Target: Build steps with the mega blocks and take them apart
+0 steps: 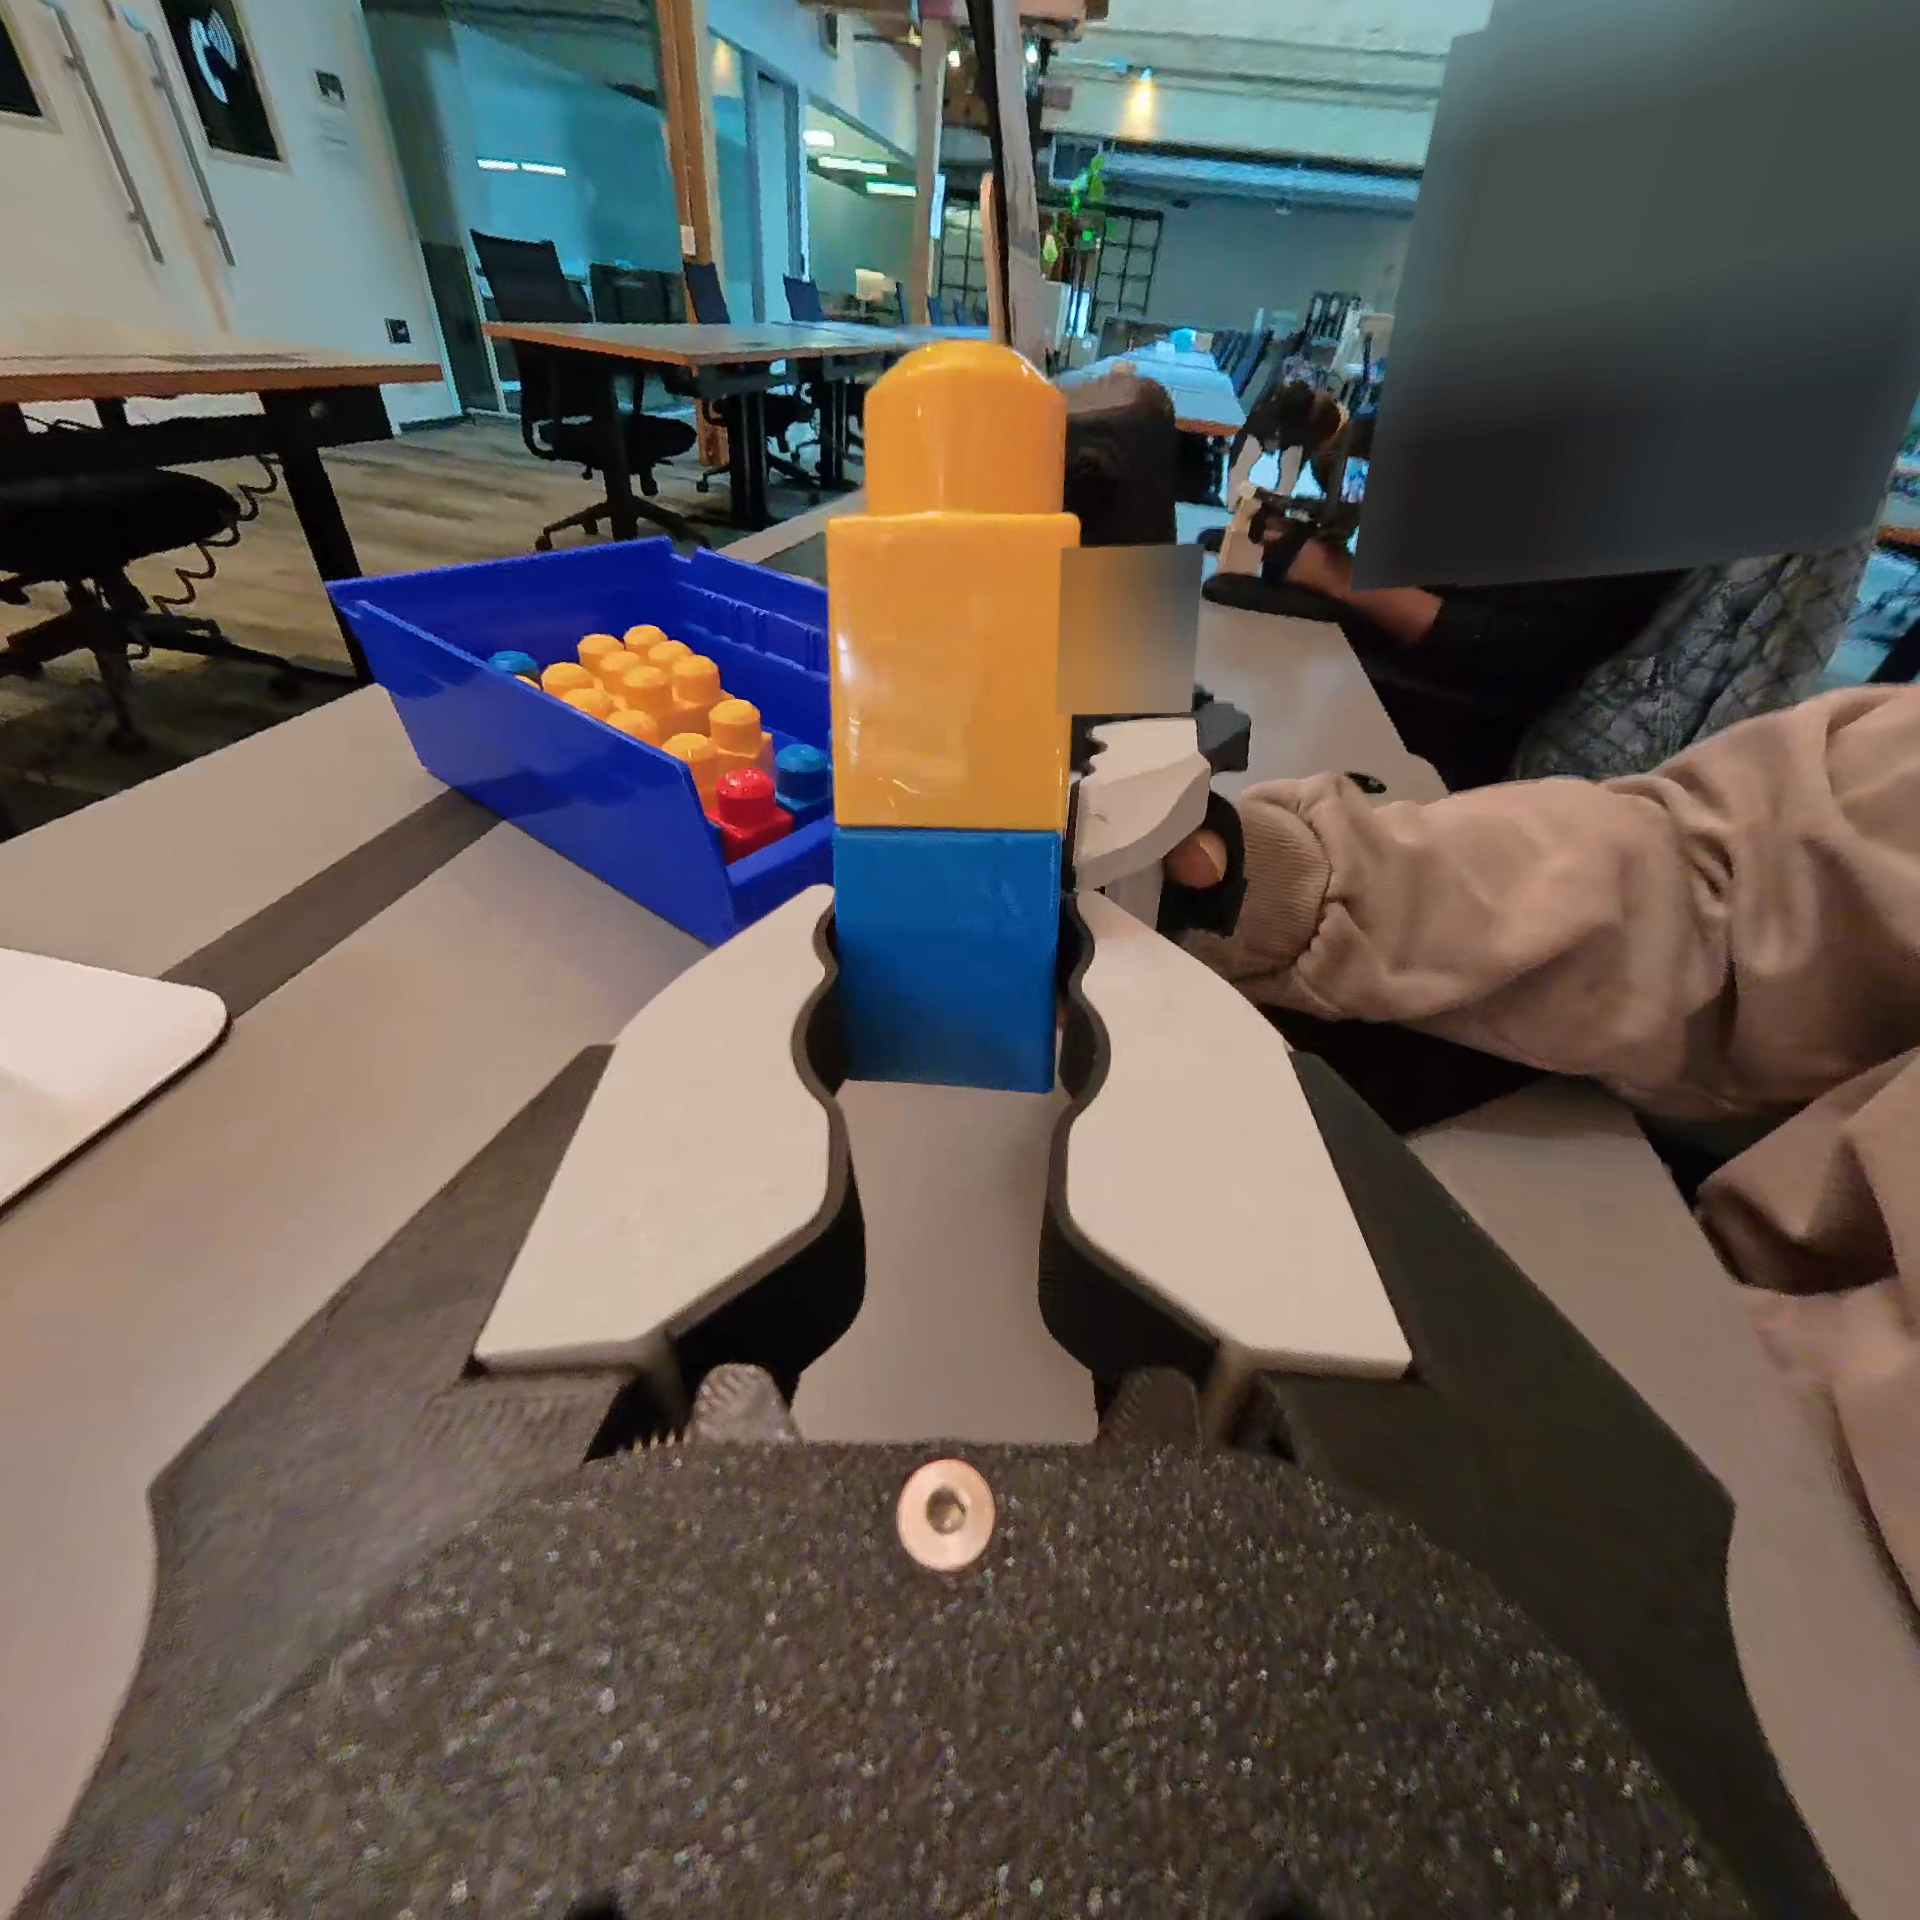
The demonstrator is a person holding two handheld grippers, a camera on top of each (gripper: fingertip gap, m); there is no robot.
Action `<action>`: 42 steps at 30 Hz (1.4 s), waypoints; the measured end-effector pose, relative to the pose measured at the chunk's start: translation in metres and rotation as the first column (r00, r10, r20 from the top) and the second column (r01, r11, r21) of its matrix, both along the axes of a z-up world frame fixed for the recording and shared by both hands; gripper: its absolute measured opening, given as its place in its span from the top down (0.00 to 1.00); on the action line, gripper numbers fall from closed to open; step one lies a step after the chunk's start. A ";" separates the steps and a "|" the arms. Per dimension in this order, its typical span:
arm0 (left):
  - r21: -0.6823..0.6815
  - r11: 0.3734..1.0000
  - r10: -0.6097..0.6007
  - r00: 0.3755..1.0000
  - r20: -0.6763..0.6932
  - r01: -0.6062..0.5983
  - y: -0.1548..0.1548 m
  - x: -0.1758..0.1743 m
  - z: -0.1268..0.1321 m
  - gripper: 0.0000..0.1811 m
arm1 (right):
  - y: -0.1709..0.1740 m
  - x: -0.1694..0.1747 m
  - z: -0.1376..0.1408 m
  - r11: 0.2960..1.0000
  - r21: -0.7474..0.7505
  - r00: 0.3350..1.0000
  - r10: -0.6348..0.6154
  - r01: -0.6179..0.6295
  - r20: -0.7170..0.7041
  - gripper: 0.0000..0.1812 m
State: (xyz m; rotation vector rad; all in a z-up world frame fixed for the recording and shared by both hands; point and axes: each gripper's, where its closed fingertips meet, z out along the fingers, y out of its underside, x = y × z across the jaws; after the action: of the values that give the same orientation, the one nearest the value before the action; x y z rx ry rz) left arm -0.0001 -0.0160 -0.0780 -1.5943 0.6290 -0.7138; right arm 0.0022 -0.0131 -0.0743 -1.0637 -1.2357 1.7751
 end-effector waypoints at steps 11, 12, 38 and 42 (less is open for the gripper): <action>-0.170 0.982 -0.126 0.962 -0.244 0.086 -0.013 -0.010 -0.077 0.79 | 0.004 0.004 -0.019 0.971 0.238 0.975 -0.078 0.027 0.207 0.73; -0.174 0.980 -0.139 0.958 -0.252 0.096 -0.014 -0.007 -0.080 0.79 | 0.001 0.003 -0.023 0.963 0.268 0.970 -0.081 0.017 0.227 0.73; -0.136 0.982 -0.166 0.944 -0.285 0.132 -0.029 -0.006 -0.066 0.80 | -0.008 0.024 0.033 0.989 0.145 0.999 0.032 -0.032 -0.001 0.82; -0.101 0.987 -0.135 0.982 -0.135 0.122 -0.024 -0.019 -0.044 0.80 | 0.021 0.044 0.049 0.958 0.244 0.988 -0.147 0.152 -0.039 0.82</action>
State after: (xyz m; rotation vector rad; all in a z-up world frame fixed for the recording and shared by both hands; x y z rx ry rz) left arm -0.0192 -0.0403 -0.1219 -1.7123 0.8195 -0.7382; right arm 0.0460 0.0076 -0.0257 -0.9652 -1.2892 1.4715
